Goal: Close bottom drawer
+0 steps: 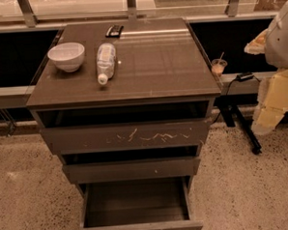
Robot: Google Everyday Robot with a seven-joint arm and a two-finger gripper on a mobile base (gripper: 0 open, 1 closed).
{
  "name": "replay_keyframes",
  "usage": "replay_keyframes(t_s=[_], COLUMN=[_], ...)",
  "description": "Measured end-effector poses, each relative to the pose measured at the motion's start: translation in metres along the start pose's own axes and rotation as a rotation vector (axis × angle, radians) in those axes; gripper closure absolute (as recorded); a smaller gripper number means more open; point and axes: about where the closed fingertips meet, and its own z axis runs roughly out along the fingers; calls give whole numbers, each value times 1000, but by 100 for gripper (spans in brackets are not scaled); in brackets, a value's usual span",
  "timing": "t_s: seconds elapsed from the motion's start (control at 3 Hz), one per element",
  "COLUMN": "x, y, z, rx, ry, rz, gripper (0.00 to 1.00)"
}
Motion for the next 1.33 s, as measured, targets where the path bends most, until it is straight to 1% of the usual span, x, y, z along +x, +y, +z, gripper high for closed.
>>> replay_keyframes(t_s=[0.33,0.67,1.0,1.33], x=[0,1,5,16], y=[1,8,48,101], z=[3,35,114,193], rx=[-9,-102,-205,-333], ry=[-4,-40,-140,-155], rz=[-2,-23,-44,-93], gripper=[0,0,0,0])
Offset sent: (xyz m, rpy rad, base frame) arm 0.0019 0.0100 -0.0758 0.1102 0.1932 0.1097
